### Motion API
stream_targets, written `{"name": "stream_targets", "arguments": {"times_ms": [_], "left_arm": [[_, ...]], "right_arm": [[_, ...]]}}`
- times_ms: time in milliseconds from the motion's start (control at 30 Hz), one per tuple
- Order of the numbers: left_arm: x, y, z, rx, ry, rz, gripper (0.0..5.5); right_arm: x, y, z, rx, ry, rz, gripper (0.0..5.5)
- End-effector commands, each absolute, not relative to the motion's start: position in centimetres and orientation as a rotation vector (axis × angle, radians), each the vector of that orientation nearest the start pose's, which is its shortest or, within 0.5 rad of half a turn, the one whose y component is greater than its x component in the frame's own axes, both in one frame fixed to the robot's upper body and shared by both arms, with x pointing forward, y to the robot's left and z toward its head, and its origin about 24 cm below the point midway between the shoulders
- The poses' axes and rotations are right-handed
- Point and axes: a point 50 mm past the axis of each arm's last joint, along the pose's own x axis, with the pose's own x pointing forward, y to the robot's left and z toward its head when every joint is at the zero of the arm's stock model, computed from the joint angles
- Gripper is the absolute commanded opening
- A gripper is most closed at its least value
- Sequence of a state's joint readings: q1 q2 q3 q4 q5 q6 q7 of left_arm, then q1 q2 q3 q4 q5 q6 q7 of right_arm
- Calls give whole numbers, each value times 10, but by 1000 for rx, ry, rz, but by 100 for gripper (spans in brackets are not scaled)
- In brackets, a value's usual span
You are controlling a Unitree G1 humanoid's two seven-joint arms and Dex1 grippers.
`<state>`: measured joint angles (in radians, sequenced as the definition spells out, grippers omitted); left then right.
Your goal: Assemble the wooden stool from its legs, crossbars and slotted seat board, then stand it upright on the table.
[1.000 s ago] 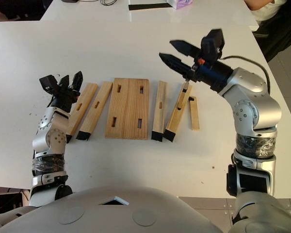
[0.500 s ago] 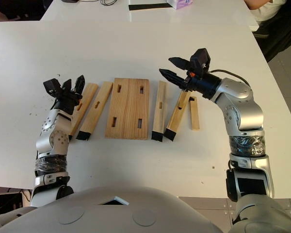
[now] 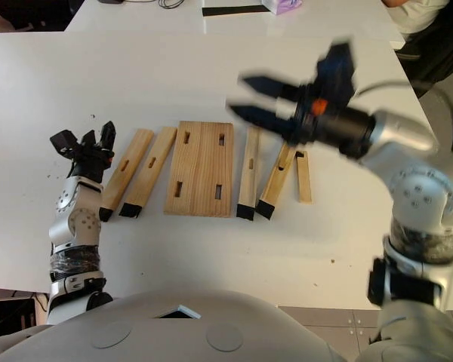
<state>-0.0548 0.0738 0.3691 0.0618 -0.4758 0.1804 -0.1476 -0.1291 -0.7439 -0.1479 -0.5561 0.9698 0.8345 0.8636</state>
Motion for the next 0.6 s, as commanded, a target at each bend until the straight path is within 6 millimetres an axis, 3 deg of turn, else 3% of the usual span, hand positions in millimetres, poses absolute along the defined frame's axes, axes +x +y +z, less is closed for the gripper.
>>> {"name": "stream_targets", "arguments": {"times_ms": [33,133,400,600], "left_arm": [[238,247,34,-463,41,238,328],[228,248,31,-482,49,284,328],[217,234,32,-508,66,273,328],[208,235,34,-503,75,290,328]], "right_arm": [[191,-207,104,-118,548,1126,266],[187,-215,83,-181,621,1041,266],[185,-201,71,-98,590,775,266],[192,-208,66,-86,671,495,323]]}}
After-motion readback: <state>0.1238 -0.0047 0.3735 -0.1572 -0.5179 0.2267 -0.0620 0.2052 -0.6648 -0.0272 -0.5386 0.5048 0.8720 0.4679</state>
